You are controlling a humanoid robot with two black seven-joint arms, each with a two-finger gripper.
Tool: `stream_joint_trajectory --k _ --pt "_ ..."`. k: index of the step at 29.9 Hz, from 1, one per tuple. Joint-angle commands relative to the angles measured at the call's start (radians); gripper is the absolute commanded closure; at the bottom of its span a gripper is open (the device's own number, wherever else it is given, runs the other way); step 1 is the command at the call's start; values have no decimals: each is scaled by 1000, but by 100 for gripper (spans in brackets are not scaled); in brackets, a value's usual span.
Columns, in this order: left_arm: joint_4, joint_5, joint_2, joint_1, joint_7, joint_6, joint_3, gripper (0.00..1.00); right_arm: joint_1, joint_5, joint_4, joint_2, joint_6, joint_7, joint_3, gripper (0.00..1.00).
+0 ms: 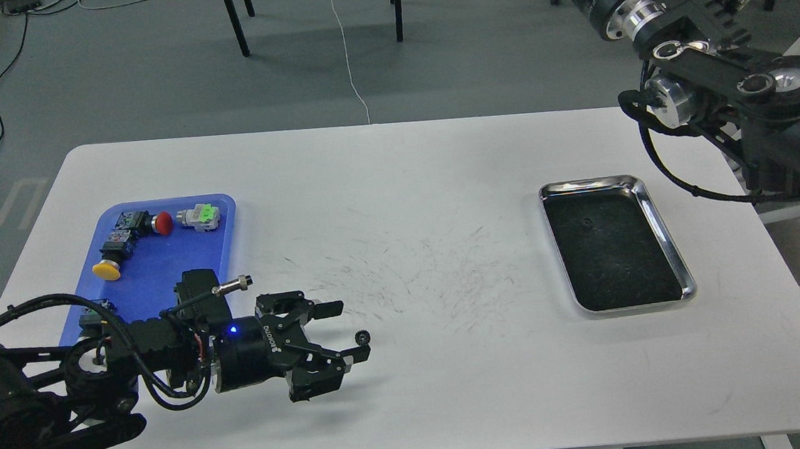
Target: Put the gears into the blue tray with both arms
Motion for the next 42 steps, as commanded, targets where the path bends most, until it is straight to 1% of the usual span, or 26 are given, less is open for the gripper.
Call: stream_joint_trajectory --k 1,3,7,14,18,20,23,32,36,39,42 --pt "34 -1 -35 1 -3 4 10 22 1 -2 0 0 0 1 -4 12" --pt "46 -1 -52 1 -6 5 11 23 1 -2 1 0 0 -1 -7 12" --pt "106 1 -106 3 -8 13 13 28 1 -2 1 -1 0 -1 -14 12" --pt "166 39 -137 1 -12 21 34 29 1 -3 1 -3 0 -1 -17 12" --pt "206 107 -158 3 -12 65 83 29 1 -3 1 -3 0 -1 -17 12" --pt "227 108 -179 5 -12 71 89 29 0 -3 1 -3 0 -1 -17 12" --pt "256 108 -187 5 -12 74 88 29 1 -3 1 -5 0 -1 -17 12" --pt "284 110 -189 -9 -12 103 91 29 0 -6 1 -2 0 -1 -17 12" --pt "304 111 -195 -9 -12 110 92 31 -3 -8 1 0 0 -1 -17 12" --pt "318 111 -195 -11 -14 111 114 37 -3 -9 1 -5 0 -1 -18 12" --pt "323 111 -196 -11 -16 111 125 52 -6 -12 1 -5 0 -1 -18 12"
